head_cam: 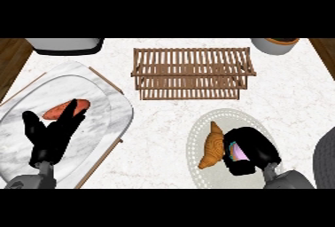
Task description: Pick the cupcake from the placemat and place it in the tiered shelf
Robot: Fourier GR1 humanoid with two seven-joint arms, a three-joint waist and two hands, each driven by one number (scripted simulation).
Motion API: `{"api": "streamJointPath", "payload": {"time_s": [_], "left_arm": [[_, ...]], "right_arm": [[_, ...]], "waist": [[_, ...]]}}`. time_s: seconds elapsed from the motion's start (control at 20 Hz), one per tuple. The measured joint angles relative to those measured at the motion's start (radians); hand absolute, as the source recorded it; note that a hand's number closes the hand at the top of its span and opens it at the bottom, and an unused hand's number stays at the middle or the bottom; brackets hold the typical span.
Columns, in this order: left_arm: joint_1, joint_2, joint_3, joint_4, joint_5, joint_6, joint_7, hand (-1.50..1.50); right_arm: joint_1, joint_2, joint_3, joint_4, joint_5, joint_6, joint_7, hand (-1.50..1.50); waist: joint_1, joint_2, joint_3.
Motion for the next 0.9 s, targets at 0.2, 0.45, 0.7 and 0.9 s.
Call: {"api": "streamJointPath", "payload": {"time_s": [0.2, 0.45, 0.7, 0.9], "left_arm": [[-0.017, -0.009, -0.008, 0.006, -0.007, 0.004, 0.010, 0.00], [-0.024, -0.021, -0.017, 0.010, -0.020, 0.007, -0.003, 0.00], [-0.034, -0.017, -0.006, 0.028, -0.022, 0.007, 0.004, 0.00], [-0.025, -0.018, -0.001, 0.027, -0.026, 0.012, 0.001, 0.00]], "right_arm": [[-0.065, 0.200, 0.119, 0.000, 0.041, -0.050, 0.220, 1.50], [-0.182, 0.303, 0.297, -0.012, 0.024, -0.224, 0.462, 1.50], [-0.330, 0.334, 0.404, -0.141, 0.065, -0.347, 0.678, 1.50], [-0.470, 0.339, 0.412, -0.256, 0.132, -0.344, 0.822, 1.50]], "waist": [[0.014, 0.003, -0.001], [0.028, 0.003, 0.000], [0.020, -0.002, 0.000], [0.010, -0.007, -0.001]]}}
